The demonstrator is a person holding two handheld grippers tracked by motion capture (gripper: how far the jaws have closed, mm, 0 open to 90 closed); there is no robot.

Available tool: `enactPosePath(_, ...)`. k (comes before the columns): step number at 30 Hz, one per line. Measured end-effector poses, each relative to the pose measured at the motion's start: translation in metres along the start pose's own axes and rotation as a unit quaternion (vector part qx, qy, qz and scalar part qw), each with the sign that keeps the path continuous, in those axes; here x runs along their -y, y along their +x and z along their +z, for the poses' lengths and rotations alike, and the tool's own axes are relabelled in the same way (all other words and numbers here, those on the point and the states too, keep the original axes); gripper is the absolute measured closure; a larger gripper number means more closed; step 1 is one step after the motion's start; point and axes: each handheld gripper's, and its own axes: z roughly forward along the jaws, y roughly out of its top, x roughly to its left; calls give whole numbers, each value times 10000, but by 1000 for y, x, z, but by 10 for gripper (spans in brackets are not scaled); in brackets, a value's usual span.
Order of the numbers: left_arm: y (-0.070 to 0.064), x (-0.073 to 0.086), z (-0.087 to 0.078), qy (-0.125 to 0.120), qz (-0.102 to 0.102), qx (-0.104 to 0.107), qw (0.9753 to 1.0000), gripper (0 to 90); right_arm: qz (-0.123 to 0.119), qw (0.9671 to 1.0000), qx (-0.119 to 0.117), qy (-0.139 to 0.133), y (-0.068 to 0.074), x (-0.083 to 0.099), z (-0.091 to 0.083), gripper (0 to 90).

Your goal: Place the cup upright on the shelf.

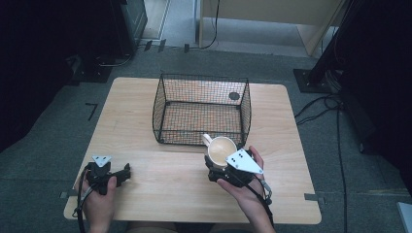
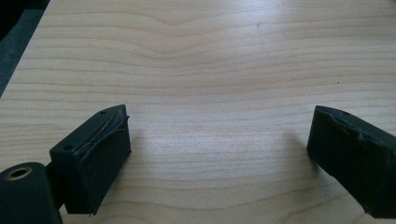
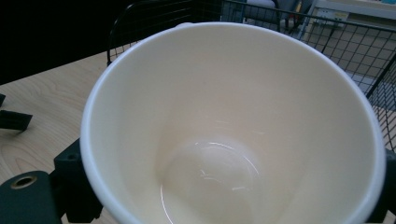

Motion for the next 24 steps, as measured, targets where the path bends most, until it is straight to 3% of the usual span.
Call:
enactPosePath(6, 0, 0, 0, 2, 1, -1, 10000, 64, -111, 9997, -90, -179, 1, -9, 6, 86)
enactPosePath(14, 0, 0, 0, 5, 5, 0, 10000, 64, -119, 9987, 17, -499, -3, -16, 16, 86)
enactPosePath(24, 0, 0, 0, 0, -9, 1, 10000, 64, -161, 9980, -15, -613, -7, -31, 23, 87)
